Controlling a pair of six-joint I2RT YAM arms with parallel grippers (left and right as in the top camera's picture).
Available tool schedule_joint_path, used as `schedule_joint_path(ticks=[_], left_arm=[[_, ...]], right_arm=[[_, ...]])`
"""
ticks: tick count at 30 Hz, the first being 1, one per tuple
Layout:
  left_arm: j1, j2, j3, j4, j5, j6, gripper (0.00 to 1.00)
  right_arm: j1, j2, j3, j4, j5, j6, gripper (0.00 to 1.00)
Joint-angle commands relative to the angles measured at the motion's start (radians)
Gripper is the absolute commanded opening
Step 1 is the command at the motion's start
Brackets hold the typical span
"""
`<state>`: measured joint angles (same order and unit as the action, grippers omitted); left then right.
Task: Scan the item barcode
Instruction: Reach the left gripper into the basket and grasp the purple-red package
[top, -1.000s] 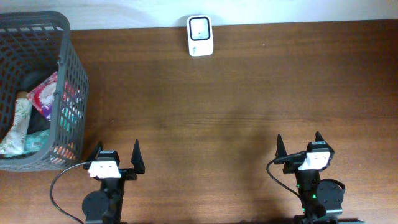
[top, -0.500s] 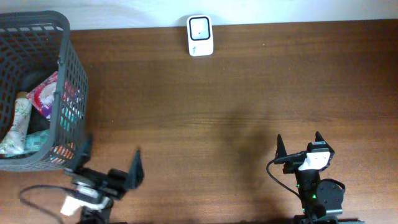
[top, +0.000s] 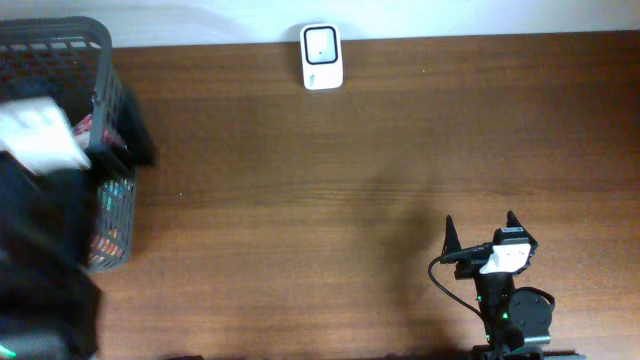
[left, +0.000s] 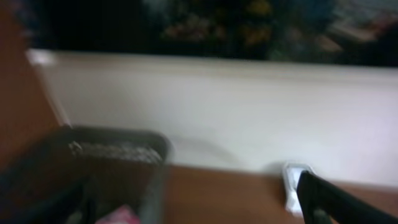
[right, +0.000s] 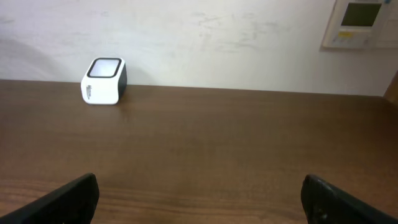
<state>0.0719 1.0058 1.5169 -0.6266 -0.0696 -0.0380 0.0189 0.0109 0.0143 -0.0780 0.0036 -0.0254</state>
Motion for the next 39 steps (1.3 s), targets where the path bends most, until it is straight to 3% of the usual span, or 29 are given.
schedule_joint_path(ticks=[1,4,9,16,19,30,32,36,39], left_arm=[[0.151,0.367,0.488,-0.279,-0.051,0.029,0.99],[0.277,0.583,0.634,-0.381,-0.015,-0.082,0.99],[0.403,0.842,0.632,-0.569,0.020,-0.081,0.99],[0.509,1.056,0.631,-0.645,-0.005,-0.130,1.00],[0.513,1.145,0.630,-0.666,0.003,-0.129,0.89],[0.513,1.371,0.627,-0.657,0.153,-0.069,0.84],[0.513,1.400,0.627,-0.645,0.153,-0.068,0.69],[0.513,1.415,0.637,-0.644,0.156,-0.059,0.03],[0.516,1.414,0.737,-0.708,0.204,-0.059,0.00]], right_arm=[[-0.007,-0.007,-0.009,-0.004,0.009,0.003,0.99],[-0.007,-0.007,-0.009,-0.004,0.008,0.003,0.99],[-0.007,-0.007,-0.009,-0.004,0.008,0.003,0.99],[-0.007,-0.007,-0.009,-0.004,0.008,0.003,0.99],[-0.007,-0.007,-0.009,-0.004,0.009,0.003,0.99],[-0.007,-0.007,-0.009,-0.004,0.009,0.003,0.99],[-0.007,-0.007,-0.009,-0.004,0.008,0.003,0.99],[-0.007,-0.007,-0.009,-0.004,0.009,0.003,0.99],[-0.007,-0.007,-0.009,-0.004,0.009,0.003,0.99]])
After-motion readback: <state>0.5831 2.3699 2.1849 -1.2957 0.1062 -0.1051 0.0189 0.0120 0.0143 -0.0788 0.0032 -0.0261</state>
